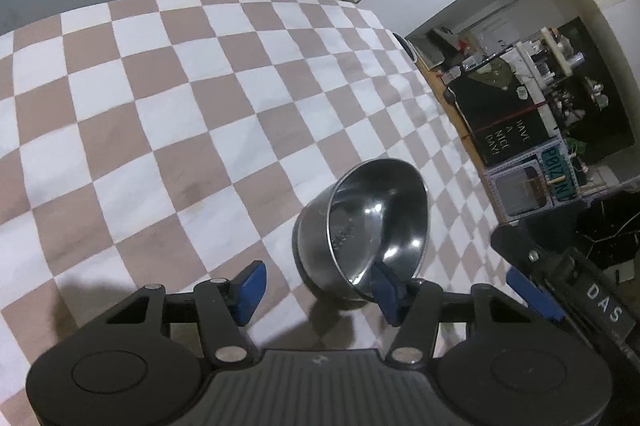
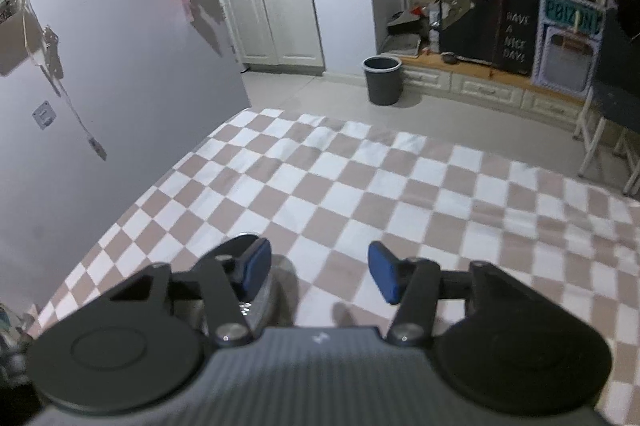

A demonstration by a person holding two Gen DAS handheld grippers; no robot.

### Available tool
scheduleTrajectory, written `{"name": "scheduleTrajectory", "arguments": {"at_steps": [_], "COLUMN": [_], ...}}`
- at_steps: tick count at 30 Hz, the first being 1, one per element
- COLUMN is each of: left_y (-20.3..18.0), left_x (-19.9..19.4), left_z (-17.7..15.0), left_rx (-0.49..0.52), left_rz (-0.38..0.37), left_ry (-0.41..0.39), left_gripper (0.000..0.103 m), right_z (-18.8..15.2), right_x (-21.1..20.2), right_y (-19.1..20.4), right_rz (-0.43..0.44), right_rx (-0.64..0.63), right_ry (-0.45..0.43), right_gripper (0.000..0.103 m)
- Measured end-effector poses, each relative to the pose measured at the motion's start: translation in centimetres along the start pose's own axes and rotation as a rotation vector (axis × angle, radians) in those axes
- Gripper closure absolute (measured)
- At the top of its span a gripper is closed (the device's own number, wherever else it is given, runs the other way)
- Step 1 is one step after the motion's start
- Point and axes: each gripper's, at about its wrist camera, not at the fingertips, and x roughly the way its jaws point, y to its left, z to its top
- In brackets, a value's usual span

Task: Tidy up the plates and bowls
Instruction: 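Close both tools on opposite rims of the oval steel bowl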

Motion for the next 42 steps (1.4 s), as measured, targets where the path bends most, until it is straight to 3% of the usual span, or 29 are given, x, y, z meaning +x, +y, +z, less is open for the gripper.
{"name": "scheduleTrajectory", "arguments": {"at_steps": [7, 13, 20, 25, 28, 32, 36, 42], "left_y": [0.3, 0.2, 0.6, 1.0, 0.7, 0.9, 0.5, -0.3], "left_x": [0.2, -0.1, -0.4, -0.7, -0.7, -0.6, -0.8, -0.9], "left_z": [0.4, 0.9, 1.5, 1.9, 1.9, 1.7, 1.2, 0.7], "left_rx": [0.069, 0.215, 0.255, 0.227, 0.23, 0.175, 0.142, 0.144], "left_rz": [0.011, 0.077, 0.1, 0.105, 0.098, 0.042, -0.004, -0.02], "left_ry": [0.007, -0.051, -0.088, -0.089, -0.069, -0.005, 0.042, 0.05], "left_gripper": [0.045, 0.045, 0.043, 0.043, 0.046, 0.061, 0.068, 0.079], "right_z": [-0.8, -0.5, -0.8, -1.7, -2.6, -3.9, -4.5, -4.4], "right_x": [2.8, 5.6, 6.5, 6.2, 5.7, 4.8, 4.1, 3.2], "right_y": [1.9, 2.4, 1.3, 0.3, 0.2, 0.3, 0.9, 1.4], "right_rz": [0.014, -0.011, -0.064, -0.04, -0.018, 0.019, 0.038, 0.043], "right_rx": [-0.072, -0.062, -0.044, -0.057, -0.064, -0.043, -0.049, -0.046], "right_ry": [0.057, 0.106, 0.135, 0.158, 0.161, 0.176, 0.179, 0.166], "right_gripper": [0.042, 0.043, 0.056, 0.056, 0.061, 0.07, 0.073, 0.073]}}
